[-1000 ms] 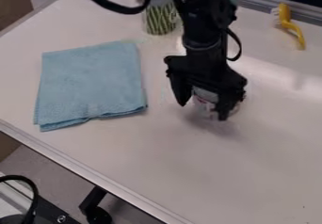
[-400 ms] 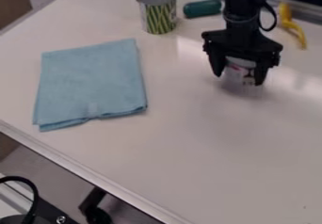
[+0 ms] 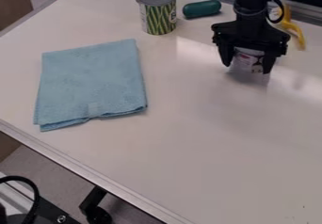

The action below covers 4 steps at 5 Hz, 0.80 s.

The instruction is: Picked up the container and put it at the upper side of the table

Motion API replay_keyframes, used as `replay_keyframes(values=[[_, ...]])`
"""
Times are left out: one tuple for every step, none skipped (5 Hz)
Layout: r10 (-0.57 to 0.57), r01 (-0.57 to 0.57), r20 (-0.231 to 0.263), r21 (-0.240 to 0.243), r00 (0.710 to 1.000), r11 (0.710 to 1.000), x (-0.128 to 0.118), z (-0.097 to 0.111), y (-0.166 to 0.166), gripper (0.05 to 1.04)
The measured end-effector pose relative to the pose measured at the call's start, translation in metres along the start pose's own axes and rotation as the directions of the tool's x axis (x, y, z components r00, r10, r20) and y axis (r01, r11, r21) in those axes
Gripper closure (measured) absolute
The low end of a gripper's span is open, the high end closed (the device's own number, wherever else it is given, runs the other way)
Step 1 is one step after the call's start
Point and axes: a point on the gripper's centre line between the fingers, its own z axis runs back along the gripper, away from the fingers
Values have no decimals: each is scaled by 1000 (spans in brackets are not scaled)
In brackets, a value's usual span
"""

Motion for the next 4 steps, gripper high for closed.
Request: replay_keyframes(values=[[-15, 15, -2, 3, 1000, 1000, -4, -3, 1, 85], [-18, 18, -48, -9, 999, 1000, -25, 14, 9, 85], [-75, 71, -124, -34, 989, 997, -52, 34, 22, 85], [-117, 119, -165, 3, 979, 993, -67, 52, 38, 85]])
